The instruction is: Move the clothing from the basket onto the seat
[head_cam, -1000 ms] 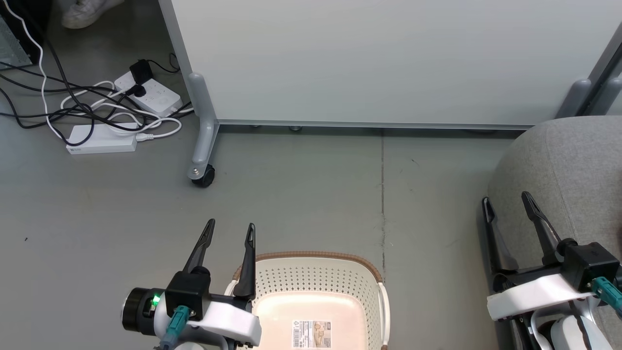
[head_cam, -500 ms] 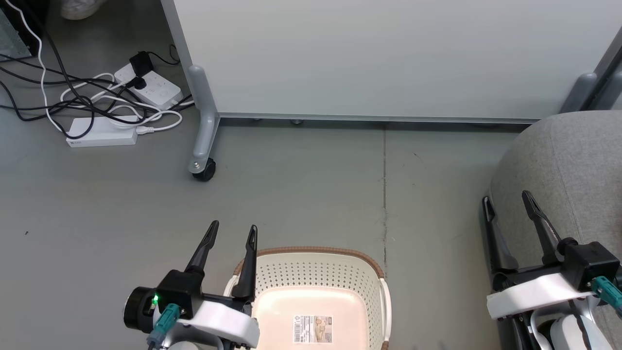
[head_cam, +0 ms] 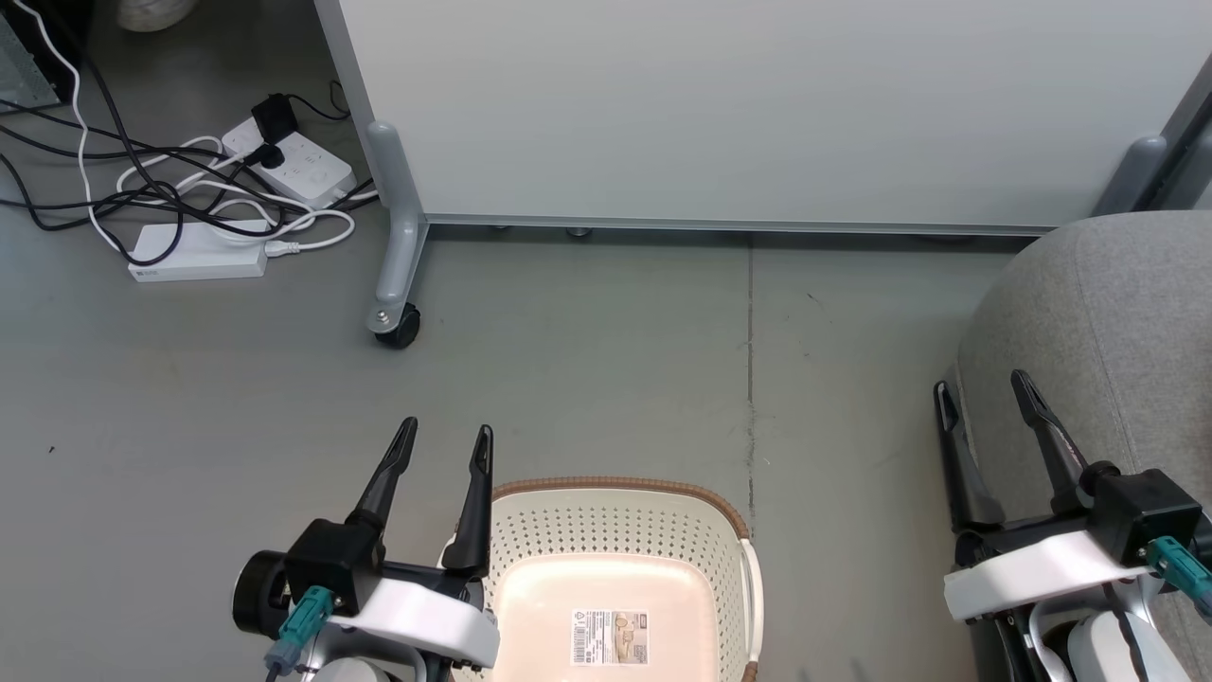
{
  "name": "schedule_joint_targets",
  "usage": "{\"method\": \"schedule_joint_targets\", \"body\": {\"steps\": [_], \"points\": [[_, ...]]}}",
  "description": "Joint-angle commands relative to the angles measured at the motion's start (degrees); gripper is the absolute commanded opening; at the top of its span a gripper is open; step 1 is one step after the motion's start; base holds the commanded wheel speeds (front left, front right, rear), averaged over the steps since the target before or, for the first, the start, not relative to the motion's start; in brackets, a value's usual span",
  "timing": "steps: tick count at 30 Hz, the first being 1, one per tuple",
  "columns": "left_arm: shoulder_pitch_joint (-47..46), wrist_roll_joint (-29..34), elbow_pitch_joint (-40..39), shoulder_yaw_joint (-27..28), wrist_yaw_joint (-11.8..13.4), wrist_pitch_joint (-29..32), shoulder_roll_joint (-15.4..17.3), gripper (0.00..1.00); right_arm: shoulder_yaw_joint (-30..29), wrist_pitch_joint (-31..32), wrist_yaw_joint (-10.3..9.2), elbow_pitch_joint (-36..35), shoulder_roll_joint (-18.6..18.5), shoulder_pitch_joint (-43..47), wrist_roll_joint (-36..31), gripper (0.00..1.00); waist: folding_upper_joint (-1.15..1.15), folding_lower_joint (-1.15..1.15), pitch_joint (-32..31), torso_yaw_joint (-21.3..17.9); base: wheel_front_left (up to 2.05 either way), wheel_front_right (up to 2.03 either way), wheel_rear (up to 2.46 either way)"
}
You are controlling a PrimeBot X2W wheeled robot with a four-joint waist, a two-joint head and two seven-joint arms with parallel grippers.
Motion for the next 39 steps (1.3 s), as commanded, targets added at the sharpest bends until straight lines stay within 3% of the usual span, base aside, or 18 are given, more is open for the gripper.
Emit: {"method": "schedule_joint_targets", "body": {"steps": [1,2,3,6,23,39], "points": [[-0.21,-0.55,-0.31,0.3,-0.33,-0.01,0.22,1.0,-0.12,-0.01,0.01,-0.03,-0.39,-0.51,0.22,1.0,0.0,0.0,0.05,0.02,0.0,0.0,0.0],[-0.16,-0.77,-0.3,0.35,-0.49,-0.01,0.22,1.0,-0.05,-0.01,0.01,0.0,-0.43,-0.53,0.24,1.0,0.0,0.0,0.07,0.03,0.0,0.0,0.0],[0.09,-0.56,0.02,0.0,-0.32,-0.01,0.0,0.0,0.12,0.0,0.0,0.23,0.04,0.1,0.01,0.0,0.0,0.0,0.07,0.02,0.0,0.0,0.0],[1.64,-1.06,1.83,-0.22,-0.36,0.15,-0.04,0.0,0.33,0.13,0.0,2.04,0.79,1.77,0.49,0.0,0.0,0.0,0.06,-0.01,0.0,0.0,0.0],[-0.75,-19.11,2.97,2.19,-2.12,4.36,0.62,0.0,-3.98,4.66,0.0,0.57,1.4,3.24,18.52,0.0,0.0,0.0,-0.43,-0.93,0.0,0.0,0.0],[-2.8,-32.26,4.55,4.02,-3.85,7.54,1.03,0.0,-6.98,7.8,0.0,-0.47,1.67,4.36,31.9,0.0,0.0,0.0,-0.88,-1.74,0.0,0.0,0.0]]}}
